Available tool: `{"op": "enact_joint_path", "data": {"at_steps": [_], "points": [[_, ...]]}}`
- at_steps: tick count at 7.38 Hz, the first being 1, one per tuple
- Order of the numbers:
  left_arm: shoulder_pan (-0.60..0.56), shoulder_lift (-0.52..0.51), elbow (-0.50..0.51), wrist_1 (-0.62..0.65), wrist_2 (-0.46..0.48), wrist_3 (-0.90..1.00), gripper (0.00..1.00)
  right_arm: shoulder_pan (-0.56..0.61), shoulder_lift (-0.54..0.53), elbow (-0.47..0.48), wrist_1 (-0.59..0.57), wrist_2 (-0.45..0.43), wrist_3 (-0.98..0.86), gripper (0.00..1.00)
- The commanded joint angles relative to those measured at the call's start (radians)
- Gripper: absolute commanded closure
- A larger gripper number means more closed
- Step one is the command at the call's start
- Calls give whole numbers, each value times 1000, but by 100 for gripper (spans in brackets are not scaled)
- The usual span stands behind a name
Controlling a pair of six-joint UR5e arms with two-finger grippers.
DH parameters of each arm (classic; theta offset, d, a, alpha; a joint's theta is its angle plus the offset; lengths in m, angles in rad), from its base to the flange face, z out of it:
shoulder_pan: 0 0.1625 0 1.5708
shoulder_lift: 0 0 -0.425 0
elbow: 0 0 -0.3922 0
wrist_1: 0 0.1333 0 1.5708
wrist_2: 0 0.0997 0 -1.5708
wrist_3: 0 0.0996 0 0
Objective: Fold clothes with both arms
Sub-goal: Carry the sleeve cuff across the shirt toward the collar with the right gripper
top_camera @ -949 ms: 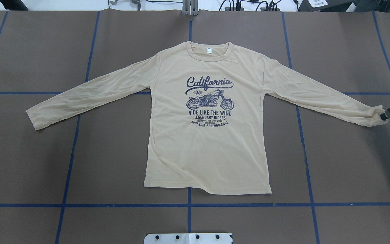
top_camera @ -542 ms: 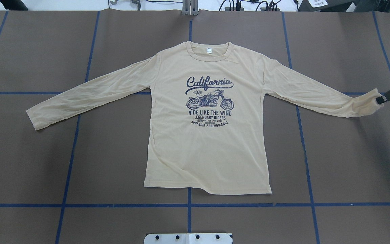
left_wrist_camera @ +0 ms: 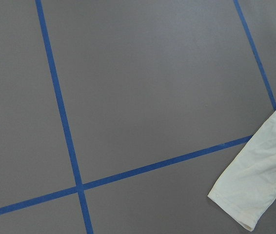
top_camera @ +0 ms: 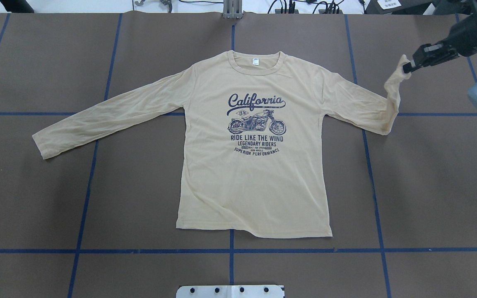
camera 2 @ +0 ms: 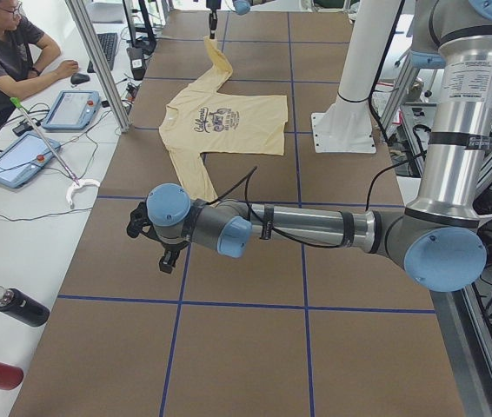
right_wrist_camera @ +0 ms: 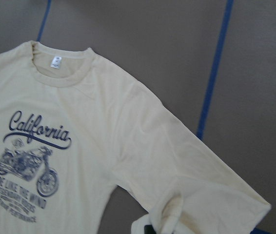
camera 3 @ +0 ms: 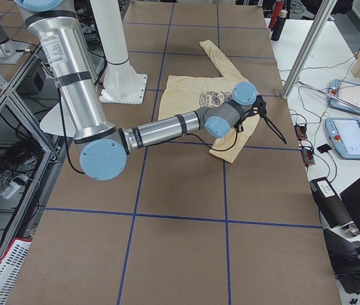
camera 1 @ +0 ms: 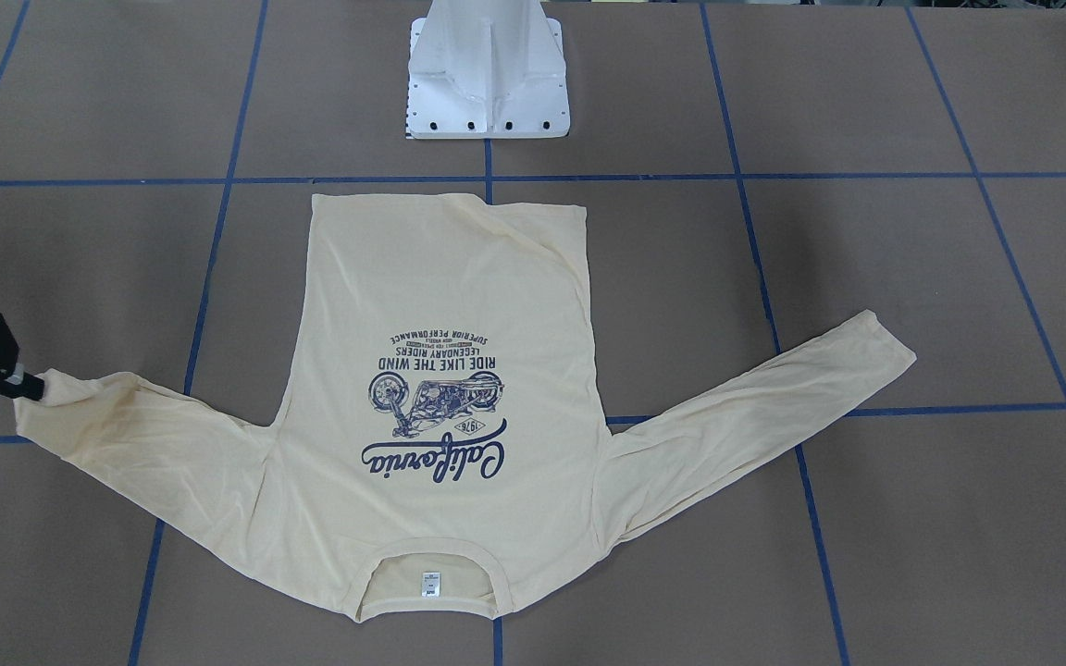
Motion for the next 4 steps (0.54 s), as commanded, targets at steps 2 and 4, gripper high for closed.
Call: {"op": "enact_joint_path", "data": {"at_steps": [2,4], "points": [[1,-10,13,0,0,0,1,-184,335,-86,-40,-182,228,100],[1,-14,31,0,0,2,1,-316,544,-278,-41,-347,228,100]]}}
